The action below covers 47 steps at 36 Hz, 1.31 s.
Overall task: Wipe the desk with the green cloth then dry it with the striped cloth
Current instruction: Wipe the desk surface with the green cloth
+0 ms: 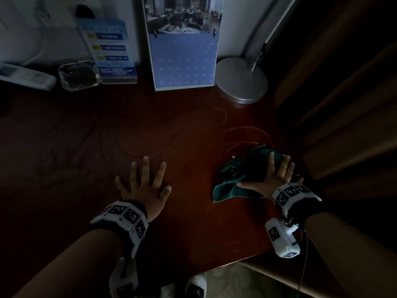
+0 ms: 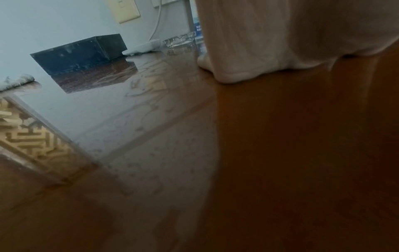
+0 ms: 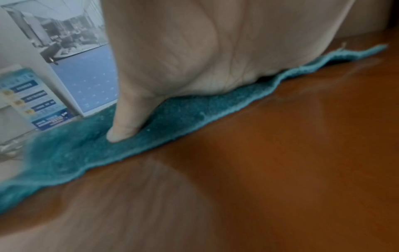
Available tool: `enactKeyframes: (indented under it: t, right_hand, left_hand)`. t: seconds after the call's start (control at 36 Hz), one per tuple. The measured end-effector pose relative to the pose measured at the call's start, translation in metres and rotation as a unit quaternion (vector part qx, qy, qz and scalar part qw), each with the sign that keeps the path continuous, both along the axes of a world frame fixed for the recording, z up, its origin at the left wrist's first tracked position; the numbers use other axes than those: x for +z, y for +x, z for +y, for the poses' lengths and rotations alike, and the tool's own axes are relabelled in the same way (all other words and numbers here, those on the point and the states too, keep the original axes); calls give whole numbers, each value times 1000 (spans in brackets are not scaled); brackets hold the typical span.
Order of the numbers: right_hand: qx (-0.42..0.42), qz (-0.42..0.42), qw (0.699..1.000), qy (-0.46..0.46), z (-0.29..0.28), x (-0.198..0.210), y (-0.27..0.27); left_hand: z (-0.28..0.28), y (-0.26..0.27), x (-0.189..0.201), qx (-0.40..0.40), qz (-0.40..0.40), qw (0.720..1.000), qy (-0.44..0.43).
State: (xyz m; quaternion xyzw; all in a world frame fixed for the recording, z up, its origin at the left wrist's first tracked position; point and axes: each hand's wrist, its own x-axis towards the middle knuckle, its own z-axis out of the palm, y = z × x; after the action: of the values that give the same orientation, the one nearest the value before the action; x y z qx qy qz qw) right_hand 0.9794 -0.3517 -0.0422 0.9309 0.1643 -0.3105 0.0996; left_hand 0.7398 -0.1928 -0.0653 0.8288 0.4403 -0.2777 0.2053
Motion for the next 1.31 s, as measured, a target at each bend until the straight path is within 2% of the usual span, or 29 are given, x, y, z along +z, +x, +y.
enactKeyframes:
  t: [0.22, 0.31, 0.39, 0.5, 0.69, 0.89, 1.0, 1.08, 1.17, 1.19, 1.25, 1.31]
  right_hand:
    - [19, -32, 999, 9, 4, 2, 0]
    - [33, -56, 996, 65, 1, -2, -12]
    - [56, -29, 987, 148, 1, -8, -23]
    - [63, -41, 988, 137, 8, -16, -31]
    - [-33, -54, 994, 91, 44, -22, -41]
    - [-171, -53, 978, 106, 87, -17, -36]
    - [-216, -14, 967, 133, 98, -7, -26]
    - [-150, 10, 972, 182, 74, 2, -19]
    - [18, -5, 975, 223, 38, 8, -12]
    - [94, -17, 965, 245, 29, 8, -11]
    - [238, -34, 921, 306, 22, 7, -8]
    - [350, -20, 884, 310, 20, -6, 0]
  left_hand:
    - [0, -1, -1, -1, 5, 1000, -1]
    - [1, -1, -1, -2, 2, 1000, -10]
    - [2, -1, 0, 1, 1, 1000, -16]
    - [1, -1, 1, 4, 1, 1000, -14]
    - [1, -1, 0, 4, -5, 1000, -15]
    - [1, -2, -1, 1, -11, 1000, -7]
    - [0, -2, 0, 2, -13, 1000, -7]
    - [0, -1, 0, 4, -15, 1000, -4]
    - [0, -1, 1, 4, -9, 1000, -8]
    - [1, -1, 0, 3, -7, 1000, -7]
    - [1, -1, -1, 2, -7, 1000, -3]
    - [1, -1, -1, 3, -8, 1000, 2]
